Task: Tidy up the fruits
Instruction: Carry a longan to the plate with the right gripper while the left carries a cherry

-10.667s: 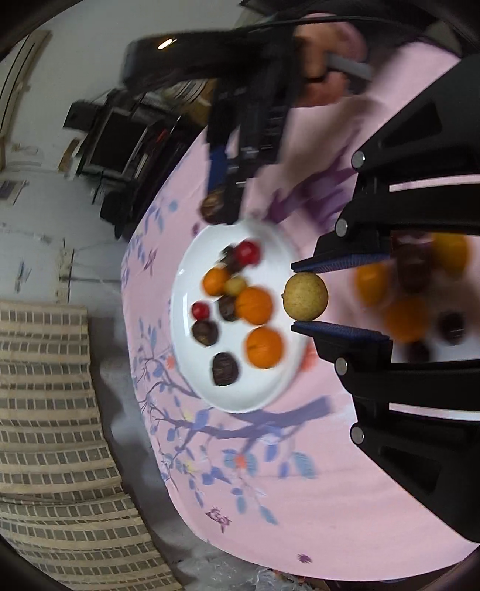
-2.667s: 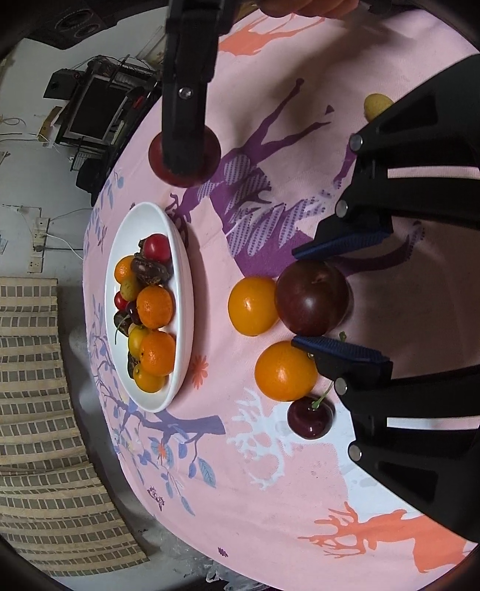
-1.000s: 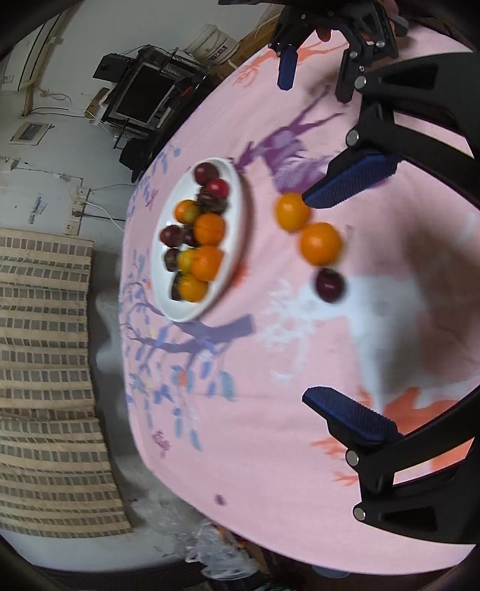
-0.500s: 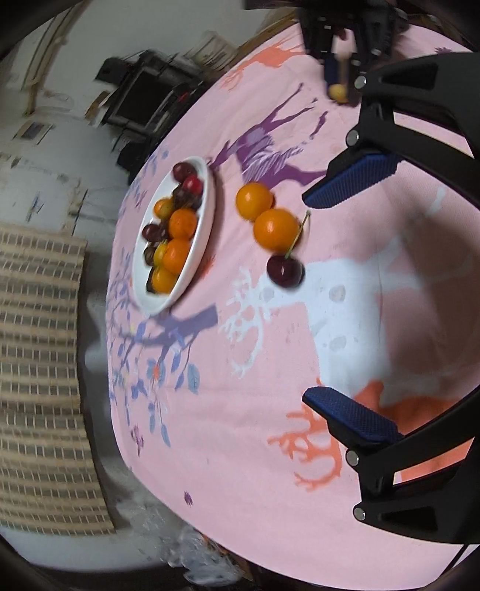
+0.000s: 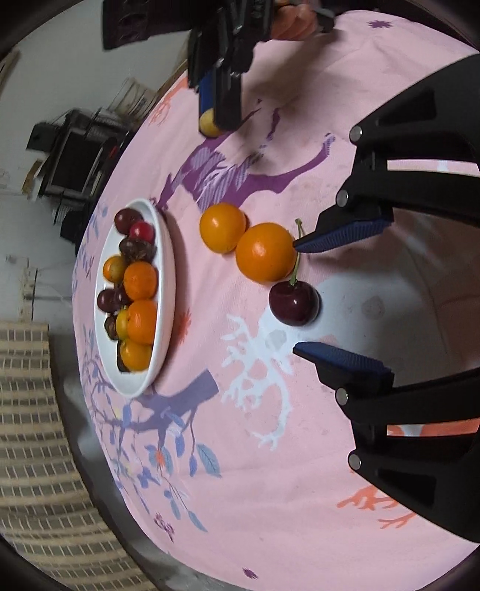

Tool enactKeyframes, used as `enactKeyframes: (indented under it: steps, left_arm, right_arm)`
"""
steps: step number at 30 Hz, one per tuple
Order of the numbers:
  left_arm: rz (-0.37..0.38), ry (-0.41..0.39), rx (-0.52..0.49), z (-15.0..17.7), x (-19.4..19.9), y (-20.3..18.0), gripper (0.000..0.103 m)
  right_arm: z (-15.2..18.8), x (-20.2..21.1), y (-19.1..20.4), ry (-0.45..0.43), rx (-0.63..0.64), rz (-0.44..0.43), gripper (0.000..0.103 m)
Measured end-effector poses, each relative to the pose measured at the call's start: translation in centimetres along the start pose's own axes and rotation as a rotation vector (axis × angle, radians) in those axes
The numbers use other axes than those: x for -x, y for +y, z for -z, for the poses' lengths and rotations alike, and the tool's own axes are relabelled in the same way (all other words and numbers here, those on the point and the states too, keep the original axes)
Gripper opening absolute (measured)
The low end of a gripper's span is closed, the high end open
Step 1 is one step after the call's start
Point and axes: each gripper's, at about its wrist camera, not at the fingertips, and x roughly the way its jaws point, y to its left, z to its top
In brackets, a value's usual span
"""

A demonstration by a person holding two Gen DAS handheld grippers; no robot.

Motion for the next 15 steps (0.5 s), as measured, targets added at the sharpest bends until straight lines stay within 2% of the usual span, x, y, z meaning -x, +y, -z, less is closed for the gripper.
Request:
enactKeyframes:
  steps: [3,9,13,15]
  left_arm:
    - [0.008,0.012,-0.043,-0.2,-0.9,0.0,0.050]
    - [0.018,0.010,-0.057,-0.7,-2.0,0.6,0.040]
    - [0.008,0.005,-0.050,-0.7,-2.0,0.3,0.027]
    - [0.004,0.001,-0.041,-0.5,-1.7,0.0,0.027]
  right_arm:
    - [0.3,-0.3,0.0,0.013,0.003,0.003,0.025]
    - [0.4,-0.8,-0.3,0.036,-0.002,0.011,0.025]
    - [0.5,-0.8,-0.2,0.045,0.003,0.018,0.024]
    - [0.5,-0.2,-0.3,0.041,0.008,0.011,0.026]
